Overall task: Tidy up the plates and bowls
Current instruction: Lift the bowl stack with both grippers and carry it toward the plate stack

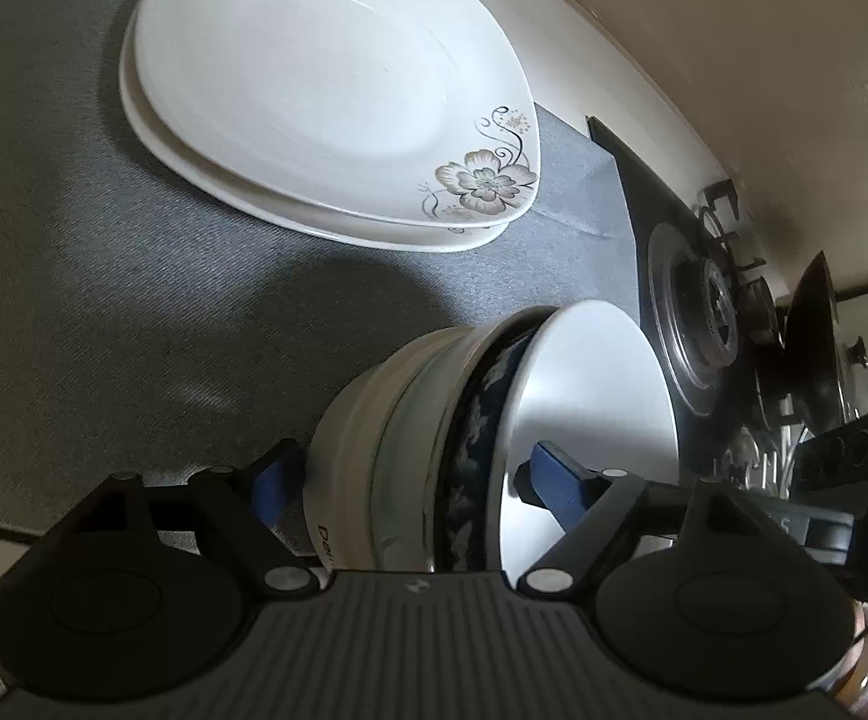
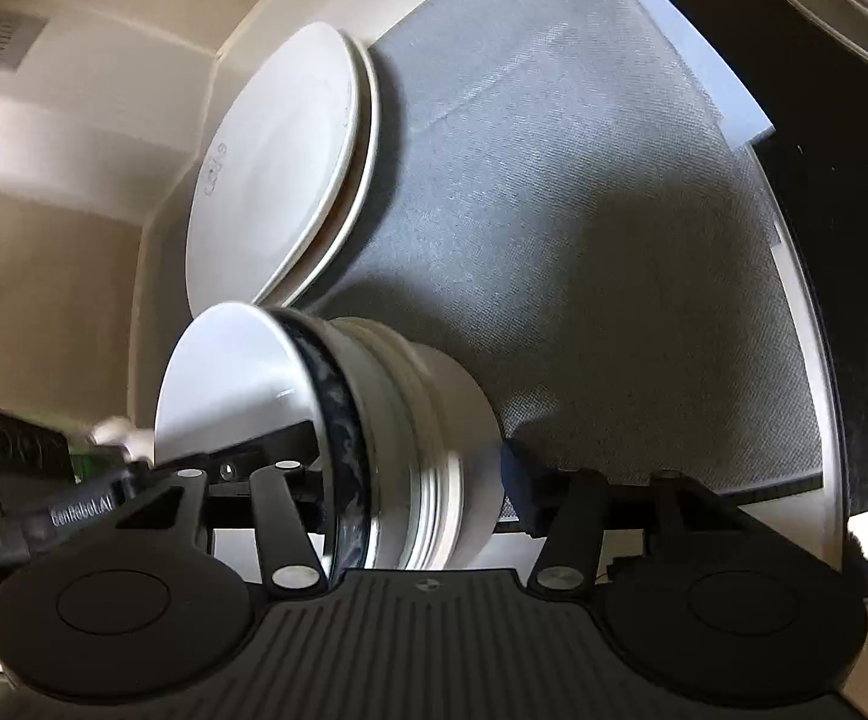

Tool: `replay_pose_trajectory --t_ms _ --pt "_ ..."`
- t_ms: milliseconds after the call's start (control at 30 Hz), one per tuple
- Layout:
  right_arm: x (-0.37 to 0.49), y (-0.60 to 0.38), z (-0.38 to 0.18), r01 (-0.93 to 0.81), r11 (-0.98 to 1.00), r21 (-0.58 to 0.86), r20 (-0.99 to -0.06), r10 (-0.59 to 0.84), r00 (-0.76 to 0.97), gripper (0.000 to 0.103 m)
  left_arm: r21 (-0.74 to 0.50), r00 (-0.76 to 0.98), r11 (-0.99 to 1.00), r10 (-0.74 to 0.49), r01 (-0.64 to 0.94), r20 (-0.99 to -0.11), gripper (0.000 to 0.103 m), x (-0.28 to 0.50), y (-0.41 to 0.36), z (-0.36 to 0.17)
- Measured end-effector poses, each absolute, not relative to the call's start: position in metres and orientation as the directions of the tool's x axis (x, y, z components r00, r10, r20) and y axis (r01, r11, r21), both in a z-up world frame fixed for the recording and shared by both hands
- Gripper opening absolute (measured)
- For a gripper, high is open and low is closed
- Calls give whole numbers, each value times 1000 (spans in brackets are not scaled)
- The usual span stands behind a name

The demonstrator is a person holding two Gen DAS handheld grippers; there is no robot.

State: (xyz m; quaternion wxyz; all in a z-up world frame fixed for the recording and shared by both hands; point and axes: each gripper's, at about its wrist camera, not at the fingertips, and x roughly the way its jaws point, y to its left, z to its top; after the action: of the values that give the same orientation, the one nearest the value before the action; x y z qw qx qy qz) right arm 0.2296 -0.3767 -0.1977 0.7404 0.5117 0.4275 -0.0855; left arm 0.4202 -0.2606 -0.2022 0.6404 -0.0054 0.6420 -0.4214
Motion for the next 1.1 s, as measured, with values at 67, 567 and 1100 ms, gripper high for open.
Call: replay_pose_trajectory --t_ms 67,567,1100 --pt "228 -372 -193 555 491 671 -726 283 627 49 -530 -166 649 -536 545 -828 84 414 -261 -199" --pt "208 -382 -180 586 406 701 -701 241 672 38 -583 -144 619 -610 526 -779 84 415 -255 -172" --pt "218 -389 -132 522 510 684 -681 190 707 38 -603 -80 586 -678 542 -730 84 438 -253 -128"
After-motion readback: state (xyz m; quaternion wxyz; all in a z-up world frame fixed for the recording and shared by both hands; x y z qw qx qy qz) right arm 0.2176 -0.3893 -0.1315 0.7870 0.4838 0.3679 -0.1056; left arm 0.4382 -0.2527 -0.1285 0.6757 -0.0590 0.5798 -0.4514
